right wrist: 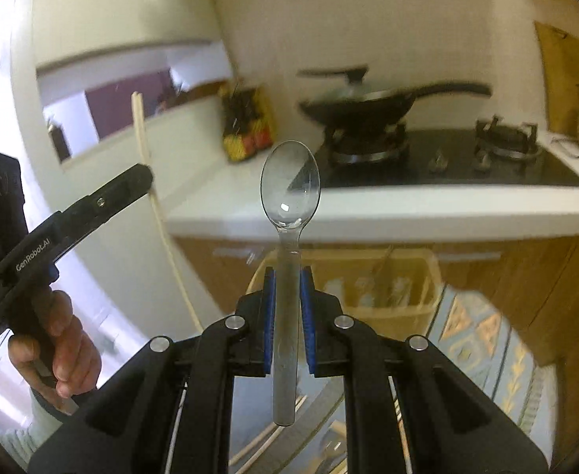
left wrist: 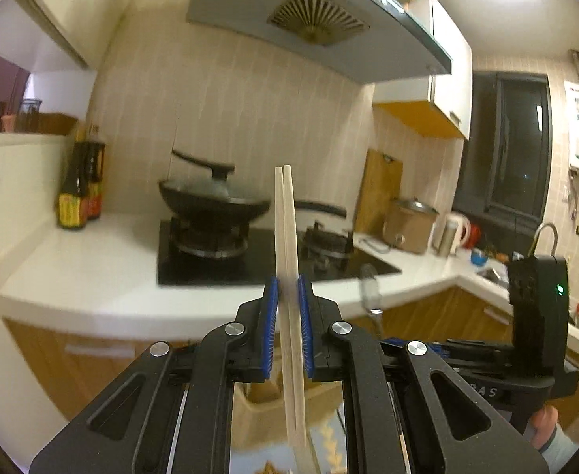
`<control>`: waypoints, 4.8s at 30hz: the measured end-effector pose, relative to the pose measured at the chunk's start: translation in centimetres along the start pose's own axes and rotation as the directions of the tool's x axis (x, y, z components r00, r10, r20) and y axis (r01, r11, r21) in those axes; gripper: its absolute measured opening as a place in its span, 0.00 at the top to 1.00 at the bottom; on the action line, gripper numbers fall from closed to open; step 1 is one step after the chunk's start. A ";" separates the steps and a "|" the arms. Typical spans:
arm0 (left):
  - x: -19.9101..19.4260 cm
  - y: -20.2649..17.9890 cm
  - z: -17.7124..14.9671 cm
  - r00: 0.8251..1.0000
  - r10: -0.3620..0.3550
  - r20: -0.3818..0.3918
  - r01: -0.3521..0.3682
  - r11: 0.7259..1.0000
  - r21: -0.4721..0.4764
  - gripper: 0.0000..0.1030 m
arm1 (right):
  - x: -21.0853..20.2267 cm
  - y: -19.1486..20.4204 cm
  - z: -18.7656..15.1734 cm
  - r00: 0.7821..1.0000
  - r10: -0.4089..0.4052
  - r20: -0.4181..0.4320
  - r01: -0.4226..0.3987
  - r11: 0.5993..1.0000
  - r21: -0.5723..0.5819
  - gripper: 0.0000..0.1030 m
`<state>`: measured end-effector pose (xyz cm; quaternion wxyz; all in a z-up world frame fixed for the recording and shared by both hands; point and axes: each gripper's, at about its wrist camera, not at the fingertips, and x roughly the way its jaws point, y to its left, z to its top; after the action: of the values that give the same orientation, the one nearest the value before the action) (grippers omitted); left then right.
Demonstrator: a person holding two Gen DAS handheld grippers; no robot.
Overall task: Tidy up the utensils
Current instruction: 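Carry chopsticks and spoon over the basket and open both grippers to drop them, then move both open grippers back down toward the remaining wooden chopsticks, then grasp a wooden chopstick with the right gripper while the left gripper grasps another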
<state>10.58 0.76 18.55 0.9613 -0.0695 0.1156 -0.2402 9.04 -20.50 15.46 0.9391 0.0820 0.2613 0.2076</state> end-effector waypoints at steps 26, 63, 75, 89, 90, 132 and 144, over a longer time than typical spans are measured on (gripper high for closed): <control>9.0 2.4 -4.2 0.997 0.073 0.029 -0.074 0.997 0.033 0.91 | 8.2 -9.5 0.1 0.961 -0.212 0.178 0.198 0.976 0.094 0.90; -3.4 -1.0 -9.0 0.979 0.005 -0.202 0.003 0.999 0.040 0.40 | -3.6 -2.7 -9.2 0.976 -0.209 -0.061 0.214 0.973 0.083 0.39; -0.8 2.6 -17.3 0.834 0.051 -0.550 -0.094 0.994 -0.049 0.40 | 0.4 -6.1 -14.7 0.902 -0.209 -0.377 0.299 0.934 0.197 0.39; 0.3 1.7 -21.5 0.761 -0.010 -0.649 -0.020 0.999 -0.039 0.42 | 1.8 -14.0 -20.0 0.881 -0.016 -0.473 0.338 0.722 0.604 0.64; 0.4 1.8 -21.6 0.760 -0.014 -0.649 -0.017 0.999 -0.041 0.42 | 1.9 -14.7 -20.3 0.884 -0.004 -0.468 0.343 0.684 0.644 0.64; 1.7 4.1 -23.0 0.713 -0.114 -0.691 0.069 0.993 -0.092 0.51 | 7.6 -13.3 -15.7 0.706 -0.226 -0.671 0.477 0.852 0.214 0.97; 4.2 0.0 -23.3 0.611 0.130 -0.781 0.072 0.973 0.218 0.60 | 3.5 -11.7 -17.1 0.777 -0.150 -0.612 0.330 0.924 0.192 0.56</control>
<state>8.29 -3.08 -4.66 0.8167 0.1560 0.5000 -0.2421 6.85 -28.70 -3.78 0.8087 0.1155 0.5737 0.0596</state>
